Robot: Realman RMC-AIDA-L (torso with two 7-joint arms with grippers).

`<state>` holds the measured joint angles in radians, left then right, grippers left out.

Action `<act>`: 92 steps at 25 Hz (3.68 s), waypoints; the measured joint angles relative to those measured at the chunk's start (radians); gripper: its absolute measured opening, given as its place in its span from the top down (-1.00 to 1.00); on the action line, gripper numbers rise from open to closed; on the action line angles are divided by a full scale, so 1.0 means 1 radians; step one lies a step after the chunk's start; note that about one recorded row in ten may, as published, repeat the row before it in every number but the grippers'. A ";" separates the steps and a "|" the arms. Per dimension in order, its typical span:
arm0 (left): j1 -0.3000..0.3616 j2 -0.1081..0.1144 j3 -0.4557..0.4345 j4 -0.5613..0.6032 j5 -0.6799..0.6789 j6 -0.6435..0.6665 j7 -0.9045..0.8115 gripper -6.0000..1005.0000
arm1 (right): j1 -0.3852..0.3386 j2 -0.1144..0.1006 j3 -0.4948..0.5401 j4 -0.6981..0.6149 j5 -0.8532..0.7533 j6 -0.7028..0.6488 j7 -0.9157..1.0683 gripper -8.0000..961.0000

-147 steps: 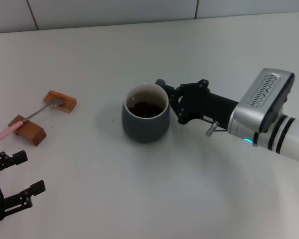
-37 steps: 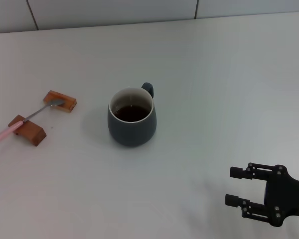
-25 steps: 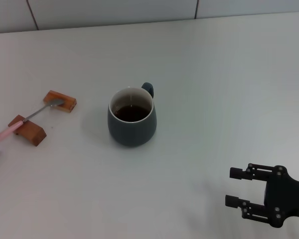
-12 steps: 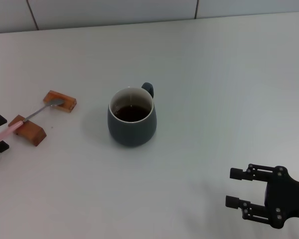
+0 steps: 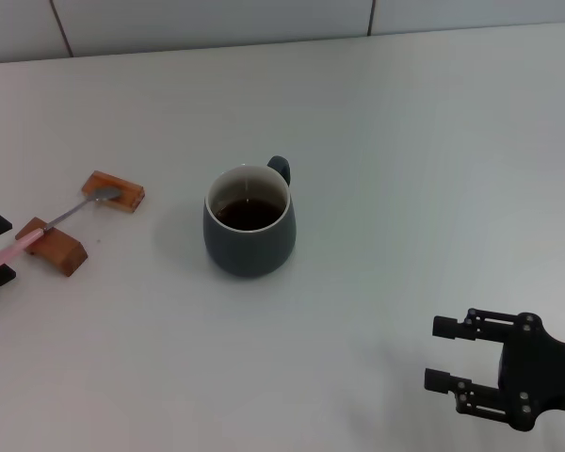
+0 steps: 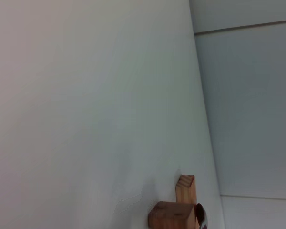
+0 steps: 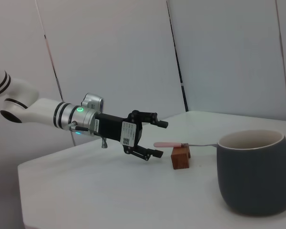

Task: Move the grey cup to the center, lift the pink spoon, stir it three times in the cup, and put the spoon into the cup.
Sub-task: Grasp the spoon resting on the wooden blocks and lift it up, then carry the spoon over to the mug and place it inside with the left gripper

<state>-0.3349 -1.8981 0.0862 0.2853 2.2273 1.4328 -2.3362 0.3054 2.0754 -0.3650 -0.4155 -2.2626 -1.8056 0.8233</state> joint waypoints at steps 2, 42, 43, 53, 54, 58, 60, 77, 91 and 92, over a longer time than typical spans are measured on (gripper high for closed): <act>-0.007 0.000 0.002 0.000 0.000 -0.004 0.001 -0.59 | 0.000 0.000 0.000 0.000 0.000 0.000 0.001 -0.32; -0.032 -0.014 0.016 -0.026 0.008 -0.081 0.022 0.35 | 0.012 0.000 -0.005 0.000 0.000 0.004 0.009 -0.32; -0.031 -0.014 0.017 -0.026 0.008 -0.082 0.026 0.36 | 0.012 0.000 -0.005 0.000 0.000 0.004 0.009 -0.32; -0.027 -0.019 0.005 -0.026 0.001 -0.070 0.052 0.48 | 0.014 0.001 -0.007 0.000 0.000 0.009 0.010 -0.32; -0.024 -0.020 -0.002 -0.030 -0.005 -0.066 0.058 0.48 | 0.014 0.001 -0.007 0.001 0.000 0.009 0.010 -0.32; -0.021 -0.022 -0.012 -0.044 -0.064 0.005 0.075 0.53 | 0.015 0.001 -0.008 0.002 0.000 0.010 0.011 -0.32; -0.021 -0.023 -0.012 -0.044 -0.077 0.023 0.077 0.58 | 0.018 0.001 -0.007 0.002 0.000 0.011 0.015 -0.32; -0.127 -0.044 -0.013 0.015 -0.290 0.431 0.344 0.72 | 0.027 0.002 -0.003 0.001 -0.002 0.014 0.038 -0.32; -0.283 -0.163 0.518 0.678 -0.424 0.512 0.504 0.72 | 0.017 0.003 -0.004 0.034 -0.006 0.062 0.051 -0.32; -0.283 -0.163 0.544 0.713 -0.424 0.500 0.505 0.72 | 0.017 0.003 -0.003 0.040 -0.006 0.066 0.051 -0.32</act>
<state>-0.6179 -2.0609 0.6298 0.9979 1.8034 1.9330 -1.8311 0.3227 2.0787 -0.3682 -0.3755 -2.2691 -1.7391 0.8743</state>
